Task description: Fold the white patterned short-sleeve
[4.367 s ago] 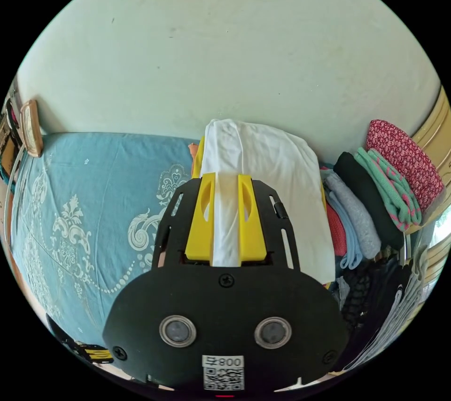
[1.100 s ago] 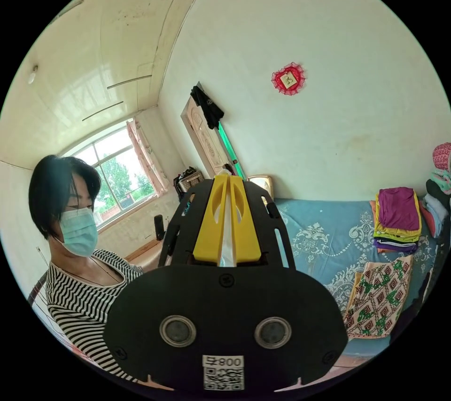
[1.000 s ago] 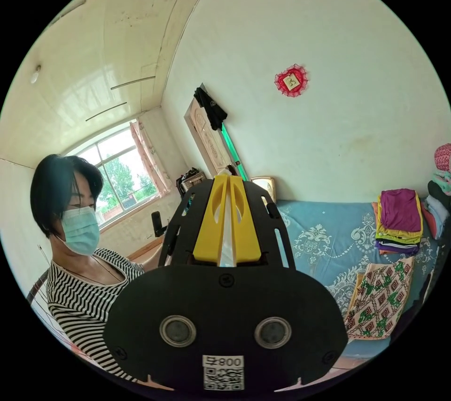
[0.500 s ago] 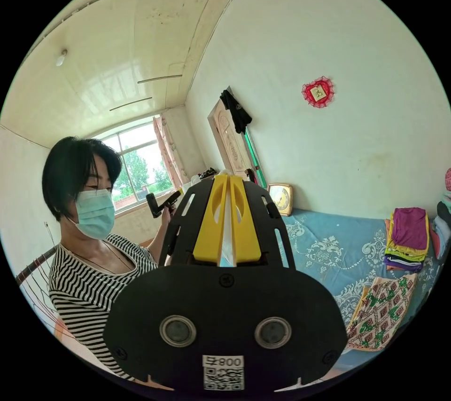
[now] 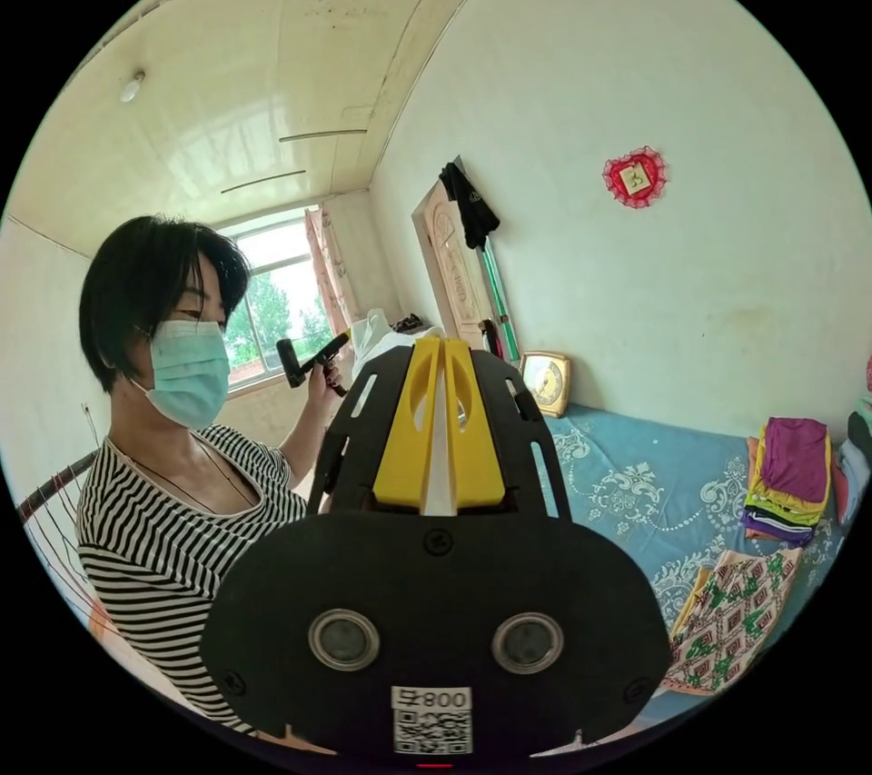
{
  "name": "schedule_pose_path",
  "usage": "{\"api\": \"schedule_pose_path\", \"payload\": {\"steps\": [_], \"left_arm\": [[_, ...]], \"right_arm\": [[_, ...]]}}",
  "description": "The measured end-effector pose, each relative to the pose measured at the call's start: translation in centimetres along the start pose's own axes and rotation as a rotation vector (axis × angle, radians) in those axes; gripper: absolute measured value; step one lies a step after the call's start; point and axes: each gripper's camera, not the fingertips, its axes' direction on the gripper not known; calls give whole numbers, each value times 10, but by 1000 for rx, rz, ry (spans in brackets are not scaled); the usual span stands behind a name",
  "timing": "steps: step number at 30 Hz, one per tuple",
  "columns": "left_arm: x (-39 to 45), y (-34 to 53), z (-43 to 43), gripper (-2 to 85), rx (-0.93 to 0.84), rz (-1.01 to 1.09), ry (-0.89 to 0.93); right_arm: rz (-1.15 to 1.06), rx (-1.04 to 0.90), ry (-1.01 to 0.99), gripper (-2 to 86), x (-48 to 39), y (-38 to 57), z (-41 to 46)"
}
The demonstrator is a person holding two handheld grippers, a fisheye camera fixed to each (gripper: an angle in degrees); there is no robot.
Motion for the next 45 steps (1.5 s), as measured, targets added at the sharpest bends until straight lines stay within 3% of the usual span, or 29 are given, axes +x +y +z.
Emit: {"api": "schedule_pose_path", "payload": {"steps": [6,12,17,19,22,28,35,45], "left_arm": [[-21,17,127,2,-154,-16,-12],[-50,75,330,2,-450,-62,-43],[-67,210,540,3,-845,-165,-98],[-66,263,591,3,-987,-176,-130],[-59,333,637,4,-1105,-198,-126],[-54,437,649,22,-1166,-400,21],[-40,522,601,73,-1106,-802,176],[50,610,575,109,-1275,-996,440]], "right_arm": [[141,-58,51,2,118,26,68],[342,-236,180,3,299,65,178],[628,-467,343,1,478,147,277],[813,-548,397,1,546,208,303],[860,-573,387,0,583,270,319],[774,-708,323,0,590,350,360],[766,-689,284,2,550,402,353],[813,-935,356,47,430,509,296]]}}
